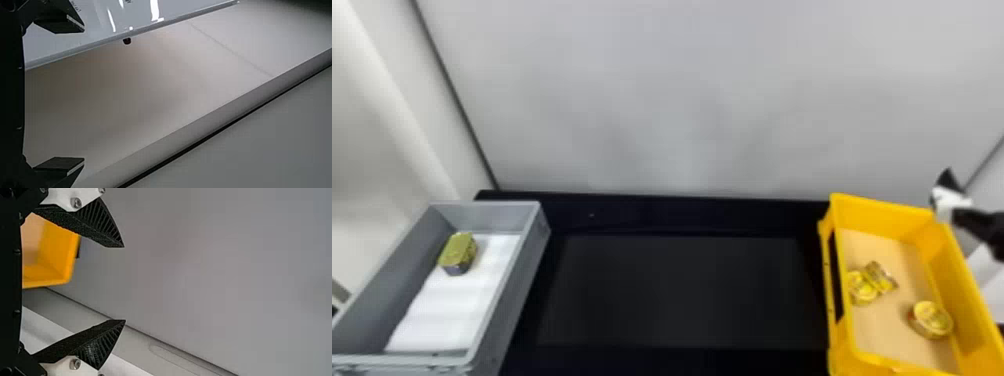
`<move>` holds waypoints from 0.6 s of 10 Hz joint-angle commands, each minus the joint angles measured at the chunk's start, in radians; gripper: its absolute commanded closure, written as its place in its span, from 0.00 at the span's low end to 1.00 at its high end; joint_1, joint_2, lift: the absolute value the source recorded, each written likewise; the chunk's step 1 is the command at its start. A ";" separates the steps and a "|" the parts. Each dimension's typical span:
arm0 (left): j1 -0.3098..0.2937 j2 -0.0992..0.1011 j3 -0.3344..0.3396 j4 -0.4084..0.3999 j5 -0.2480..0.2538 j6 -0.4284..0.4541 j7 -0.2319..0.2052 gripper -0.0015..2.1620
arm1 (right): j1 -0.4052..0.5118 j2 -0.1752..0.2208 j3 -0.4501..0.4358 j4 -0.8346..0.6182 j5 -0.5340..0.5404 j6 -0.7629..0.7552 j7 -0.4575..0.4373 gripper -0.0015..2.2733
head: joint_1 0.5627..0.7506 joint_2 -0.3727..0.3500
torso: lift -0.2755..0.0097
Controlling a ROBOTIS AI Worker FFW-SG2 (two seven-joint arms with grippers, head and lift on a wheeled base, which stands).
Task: Pick up the round yellow can and place it in the yellow rectangular box
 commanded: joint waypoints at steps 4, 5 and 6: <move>0.003 -0.003 0.002 -0.002 0.000 0.000 0.010 0.04 | -0.061 -0.001 -0.140 -0.173 0.150 0.012 0.084 0.06 | 0.70 0.53 | 0.77; 0.005 -0.003 0.007 -0.003 0.000 0.000 0.010 0.04 | -0.073 -0.001 -0.192 -0.173 0.150 0.012 0.161 0.06 | 0.70 0.53 | 0.77; 0.005 -0.003 0.010 -0.006 0.000 0.000 0.012 0.04 | -0.084 -0.002 -0.246 -0.162 0.149 -0.009 0.230 0.06 | 0.70 0.53 | 0.77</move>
